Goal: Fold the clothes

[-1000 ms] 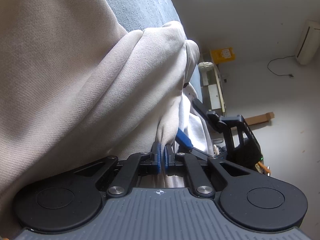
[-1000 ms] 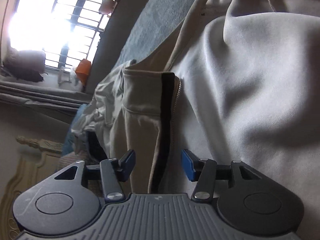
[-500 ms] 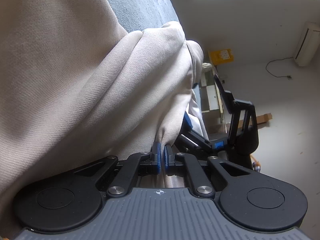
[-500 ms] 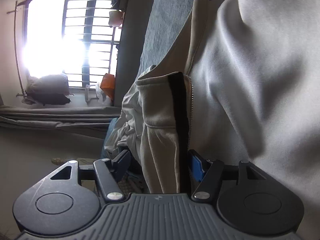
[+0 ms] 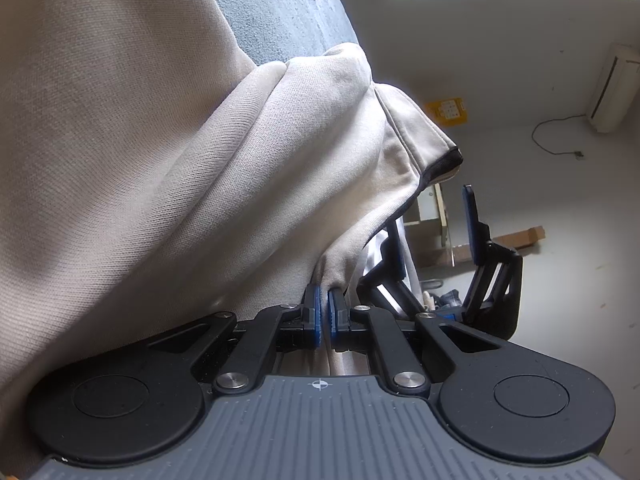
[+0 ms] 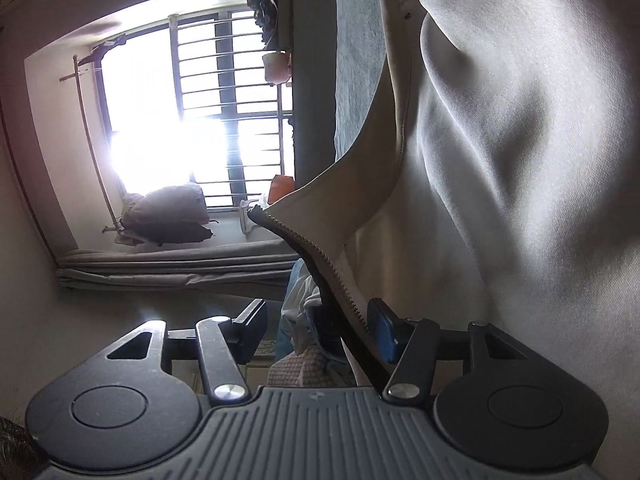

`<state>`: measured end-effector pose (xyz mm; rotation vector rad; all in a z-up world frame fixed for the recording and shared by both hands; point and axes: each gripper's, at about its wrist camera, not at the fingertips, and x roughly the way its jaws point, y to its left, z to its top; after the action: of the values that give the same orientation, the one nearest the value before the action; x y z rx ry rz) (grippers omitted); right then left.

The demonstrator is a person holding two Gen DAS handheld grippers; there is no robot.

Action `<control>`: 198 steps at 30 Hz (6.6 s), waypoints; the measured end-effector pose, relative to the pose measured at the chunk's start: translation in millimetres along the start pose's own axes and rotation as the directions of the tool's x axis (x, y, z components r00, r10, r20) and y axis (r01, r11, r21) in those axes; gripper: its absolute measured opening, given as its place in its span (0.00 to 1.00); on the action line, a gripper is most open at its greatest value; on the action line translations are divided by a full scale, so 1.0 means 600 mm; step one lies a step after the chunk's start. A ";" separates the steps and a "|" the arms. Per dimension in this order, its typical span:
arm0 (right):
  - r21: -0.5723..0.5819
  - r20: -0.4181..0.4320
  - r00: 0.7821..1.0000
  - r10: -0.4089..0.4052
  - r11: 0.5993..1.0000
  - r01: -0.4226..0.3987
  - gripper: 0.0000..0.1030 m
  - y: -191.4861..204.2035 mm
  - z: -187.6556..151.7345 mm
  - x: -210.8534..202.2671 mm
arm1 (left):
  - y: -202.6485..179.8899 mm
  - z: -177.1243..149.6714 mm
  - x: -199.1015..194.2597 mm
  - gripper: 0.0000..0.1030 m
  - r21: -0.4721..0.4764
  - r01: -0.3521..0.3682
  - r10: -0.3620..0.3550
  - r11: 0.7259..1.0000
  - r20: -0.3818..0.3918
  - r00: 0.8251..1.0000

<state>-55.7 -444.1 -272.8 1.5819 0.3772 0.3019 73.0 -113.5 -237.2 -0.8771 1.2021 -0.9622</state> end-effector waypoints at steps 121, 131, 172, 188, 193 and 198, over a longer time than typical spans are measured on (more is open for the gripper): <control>-0.846 0.258 0.471 -0.843 0.039 0.533 0.09 0.168 -0.416 -0.220 | -0.110 -0.061 0.083 0.18 0.732 -0.279 0.258 0.622 0.145 0.955; -0.787 0.229 0.454 -0.861 0.111 0.607 0.10 0.153 -0.402 -0.230 | -0.165 -0.105 0.058 0.32 0.809 -0.278 0.271 0.517 0.154 0.950; -0.567 0.006 0.748 -0.664 0.614 0.549 0.13 0.136 -0.248 -0.211 | -0.099 -0.105 0.030 0.35 0.716 -0.105 0.144 0.690 0.007 0.989; -0.821 0.355 0.609 -0.710 0.074 0.566 0.10 0.182 -0.364 -0.191 | -0.154 -0.146 0.052 0.40 0.830 -0.124 0.241 0.544 -0.013 0.970; -0.851 0.446 0.551 -0.705 -0.142 0.507 0.11 0.168 -0.400 -0.177 | -0.155 -0.196 0.073 0.40 0.937 -0.182 0.310 0.298 0.085 0.947; -0.834 0.425 0.566 -0.707 -0.062 0.549 0.14 0.184 -0.380 -0.195 | -0.151 -0.196 0.072 0.40 0.939 -0.187 0.308 0.289 0.094 0.947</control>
<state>-250.7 -288.8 -147.4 0.0219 0.8464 -0.1574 -50.8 -190.5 -186.1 0.3483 0.5888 -1.2213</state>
